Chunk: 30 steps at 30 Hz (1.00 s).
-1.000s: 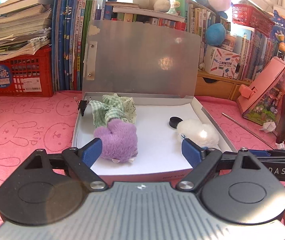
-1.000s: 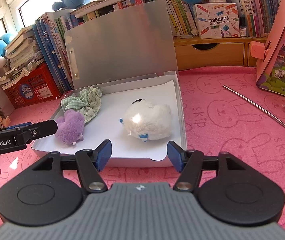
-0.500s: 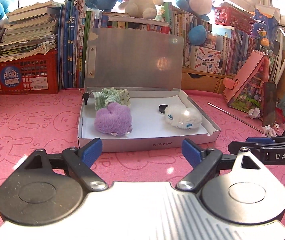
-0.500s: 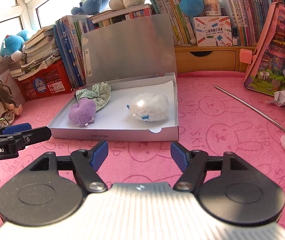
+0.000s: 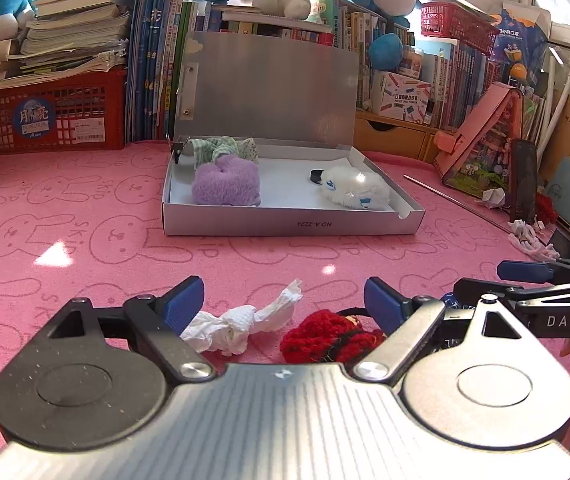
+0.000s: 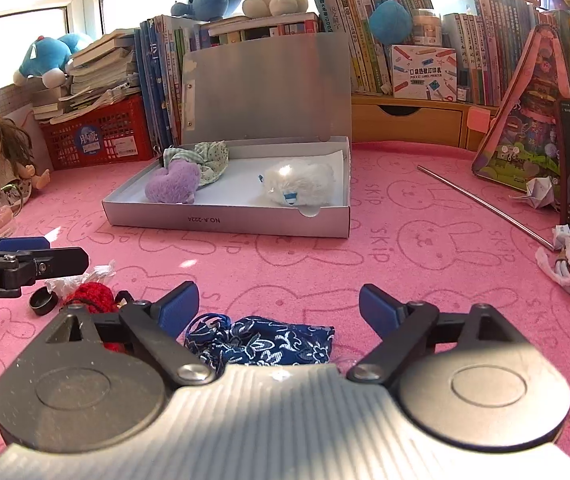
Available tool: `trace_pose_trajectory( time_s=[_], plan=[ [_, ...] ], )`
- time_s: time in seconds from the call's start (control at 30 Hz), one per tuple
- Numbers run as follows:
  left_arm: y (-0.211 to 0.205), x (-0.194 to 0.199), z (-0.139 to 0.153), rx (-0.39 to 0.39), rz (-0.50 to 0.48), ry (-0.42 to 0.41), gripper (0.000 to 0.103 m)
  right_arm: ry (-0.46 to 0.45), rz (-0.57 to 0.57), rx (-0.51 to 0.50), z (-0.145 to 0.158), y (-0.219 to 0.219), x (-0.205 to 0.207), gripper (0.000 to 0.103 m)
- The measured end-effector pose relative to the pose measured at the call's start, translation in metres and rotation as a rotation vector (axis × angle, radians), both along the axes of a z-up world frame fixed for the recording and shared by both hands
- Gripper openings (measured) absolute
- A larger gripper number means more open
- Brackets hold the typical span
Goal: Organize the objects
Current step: 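Move both grippers back to the loose items on the table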
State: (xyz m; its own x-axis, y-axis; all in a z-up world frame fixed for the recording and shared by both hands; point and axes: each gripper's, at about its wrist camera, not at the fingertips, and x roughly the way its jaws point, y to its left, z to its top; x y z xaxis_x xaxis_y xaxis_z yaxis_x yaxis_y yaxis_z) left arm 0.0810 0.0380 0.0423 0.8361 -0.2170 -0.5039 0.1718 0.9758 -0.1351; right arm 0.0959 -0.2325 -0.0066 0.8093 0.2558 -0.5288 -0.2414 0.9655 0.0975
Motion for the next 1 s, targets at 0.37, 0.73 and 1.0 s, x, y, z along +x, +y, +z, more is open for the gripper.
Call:
trace_pose_trajectory(
  time_s=[0.37,0.73,1.0],
  plan=[
    [-0.016,-0.024,-0.015,-0.041,-0.054,0.029,0.095,-0.002,0.020,-0.034,-0.020,0.011,-0.010,0.099],
    [-0.021,-0.015,-0.032,-0.045,-0.023,0.053,0.095,-0.005,0.060,-0.067,-0.029,0.020,-0.008,0.101],
    [-0.025,-0.011,-0.041,-0.051,-0.004,0.077,0.095,0.025,0.088,-0.099,-0.032,0.028,-0.004,0.102]
  ],
)
